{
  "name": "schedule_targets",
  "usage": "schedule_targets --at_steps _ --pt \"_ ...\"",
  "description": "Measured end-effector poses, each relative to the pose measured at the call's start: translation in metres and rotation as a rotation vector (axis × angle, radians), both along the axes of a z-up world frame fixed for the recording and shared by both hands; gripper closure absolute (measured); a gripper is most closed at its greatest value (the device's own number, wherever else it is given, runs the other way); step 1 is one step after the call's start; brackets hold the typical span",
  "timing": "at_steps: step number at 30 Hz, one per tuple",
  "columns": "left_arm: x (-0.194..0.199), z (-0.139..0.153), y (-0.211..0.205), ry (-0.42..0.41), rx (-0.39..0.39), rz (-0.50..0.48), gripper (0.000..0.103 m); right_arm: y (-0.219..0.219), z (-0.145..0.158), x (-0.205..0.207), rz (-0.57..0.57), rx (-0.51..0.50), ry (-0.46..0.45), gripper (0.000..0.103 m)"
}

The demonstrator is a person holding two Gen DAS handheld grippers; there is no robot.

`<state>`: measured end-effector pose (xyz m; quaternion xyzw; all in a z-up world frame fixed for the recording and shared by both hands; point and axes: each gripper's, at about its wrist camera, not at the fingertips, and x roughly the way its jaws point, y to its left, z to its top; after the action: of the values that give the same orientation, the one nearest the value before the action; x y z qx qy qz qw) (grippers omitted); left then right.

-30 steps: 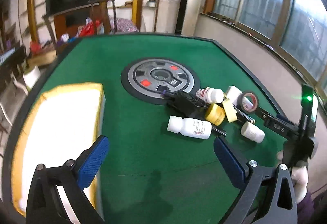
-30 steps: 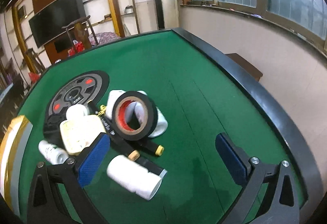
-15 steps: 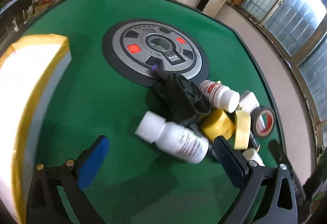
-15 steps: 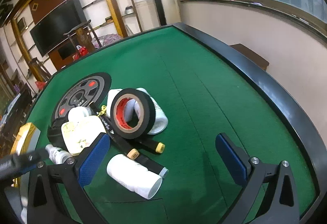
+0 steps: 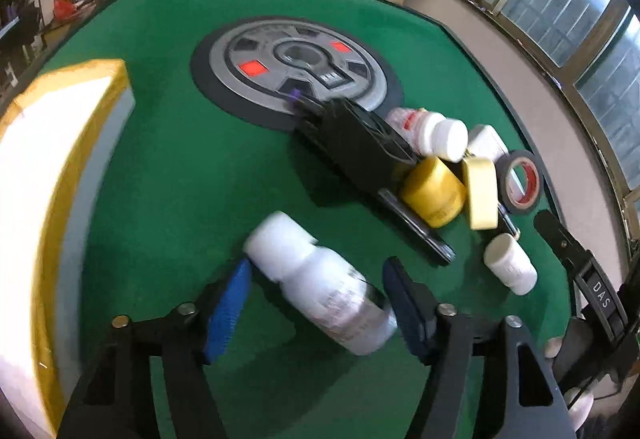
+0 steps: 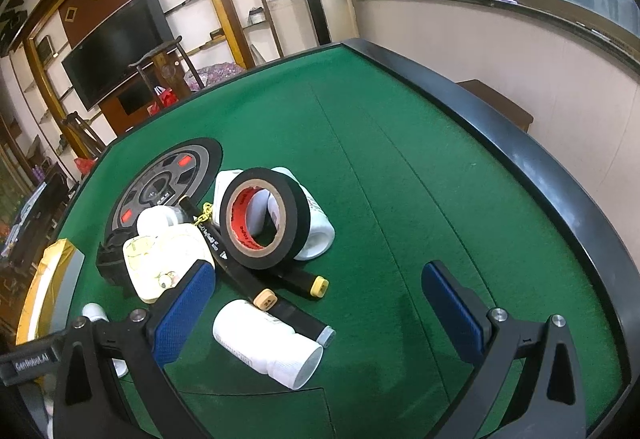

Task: Organize rigid objects
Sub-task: 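Grasp the white round container with the left tool while the right tool grasps a white bottle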

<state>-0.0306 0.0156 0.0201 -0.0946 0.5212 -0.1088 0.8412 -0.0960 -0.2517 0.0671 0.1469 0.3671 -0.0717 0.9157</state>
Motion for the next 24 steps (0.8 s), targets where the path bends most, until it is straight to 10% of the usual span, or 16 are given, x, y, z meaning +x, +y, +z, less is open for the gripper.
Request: schedule_targets --at_steps 4,7,24 --pt "-0.005 -0.005 -0.020 -0.061 0.080 -0.021 0.029 -0.001 -0.001 0.000 -0.002 -0.011 0.000 0.000" --pt "-0.008 -0.003 -0.017 -0.074 0.033 -0.047 0.061 -0.002 -0.002 0.000 -0.003 -0.018 0.000 0.000" --pt "-0.077 0.065 0.054 -0.248 -0.129 -0.100 0.068 -0.015 0.015 -0.016 0.235 0.084 0.012 0.000"
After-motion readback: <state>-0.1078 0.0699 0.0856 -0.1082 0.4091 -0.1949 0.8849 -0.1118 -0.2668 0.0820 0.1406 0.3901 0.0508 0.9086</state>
